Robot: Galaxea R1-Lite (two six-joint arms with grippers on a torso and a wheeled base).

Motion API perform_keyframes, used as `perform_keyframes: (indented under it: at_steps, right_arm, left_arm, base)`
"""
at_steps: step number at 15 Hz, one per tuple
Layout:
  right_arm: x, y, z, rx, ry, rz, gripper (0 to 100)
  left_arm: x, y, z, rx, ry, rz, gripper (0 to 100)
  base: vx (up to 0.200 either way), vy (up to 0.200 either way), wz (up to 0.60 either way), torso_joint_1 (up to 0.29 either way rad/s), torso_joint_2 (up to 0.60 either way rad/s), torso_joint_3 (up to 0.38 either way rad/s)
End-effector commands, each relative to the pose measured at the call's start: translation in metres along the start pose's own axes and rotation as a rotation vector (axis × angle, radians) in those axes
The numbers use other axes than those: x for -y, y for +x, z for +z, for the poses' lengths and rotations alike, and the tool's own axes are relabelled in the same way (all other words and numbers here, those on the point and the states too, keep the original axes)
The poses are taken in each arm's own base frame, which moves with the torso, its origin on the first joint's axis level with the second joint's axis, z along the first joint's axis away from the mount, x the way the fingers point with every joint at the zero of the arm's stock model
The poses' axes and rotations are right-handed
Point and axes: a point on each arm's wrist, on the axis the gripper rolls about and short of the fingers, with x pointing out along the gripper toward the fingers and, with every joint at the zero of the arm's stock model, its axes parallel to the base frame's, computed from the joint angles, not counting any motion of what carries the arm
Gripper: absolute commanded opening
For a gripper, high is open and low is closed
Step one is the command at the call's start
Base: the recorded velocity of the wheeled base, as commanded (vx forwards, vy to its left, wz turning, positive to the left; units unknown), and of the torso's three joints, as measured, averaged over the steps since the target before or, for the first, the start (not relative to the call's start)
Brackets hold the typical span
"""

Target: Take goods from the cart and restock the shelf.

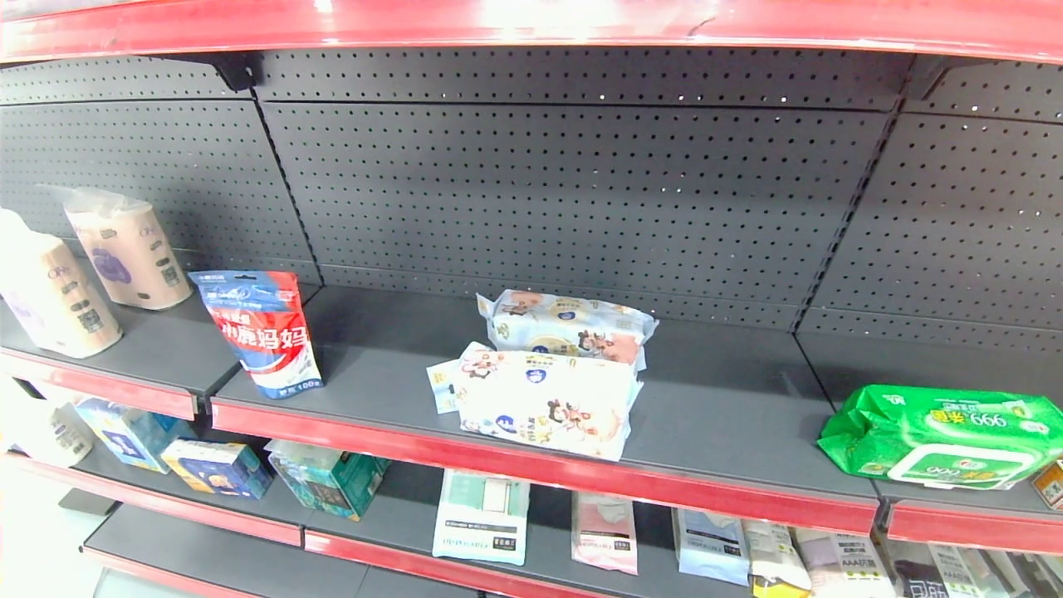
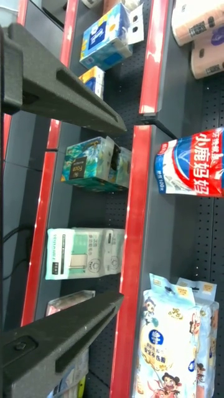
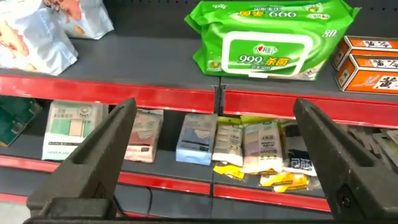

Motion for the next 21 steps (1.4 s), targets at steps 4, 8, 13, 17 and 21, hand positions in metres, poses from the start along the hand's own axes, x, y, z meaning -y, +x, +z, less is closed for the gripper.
perform_keyframes:
  at_steps: [4, 8, 13, 17, 21]
  right_arm:
    - [0.0, 0.0, 0.0, -0.005, 0.002, 0.0, 100]
    - [0.0, 0.0, 0.0, -0.005, -0.001, 0.0, 100]
    - [0.0, 0.0, 0.0, -0.005, 0.001, 0.0, 100]
    - [0.0, 0.0, 0.0, -0.004, 0.0, 0.0, 100]
    - [0.0, 0.0, 0.0, -0.004, 0.0, 0.0, 100]
  left_arm:
    - [0.0, 0.0, 0.0, 0.0, 0.0, 0.0, 100]
    - [0.0, 0.0, 0.0, -0.001, 0.0, 0.0, 100]
    - [0.0, 0.0, 0.0, -0.003, 0.018, -0.016, 100]
    - [0.0, 0.006, 0.075, 0.013, -0.029, -0.034, 100]
    - [-0.013, 0.114, 0.156, -0.26, -0.06, 0.263, 100]
  base:
    - [0.0, 0.0, -0.45, 0.001, 0.0, 0.001]
    - [0.0, 0.0, -0.6, 0.008, 0.0, -0.001]
    - [0.0, 0.0, -0.12, -0.001, 0.0, 0.0]
    - [0.0, 0.0, 0.0, 0.0, 0.0, 0.0]
    - [0.0, 0.0, 0.0, 0.0, 0.0, 0.0]
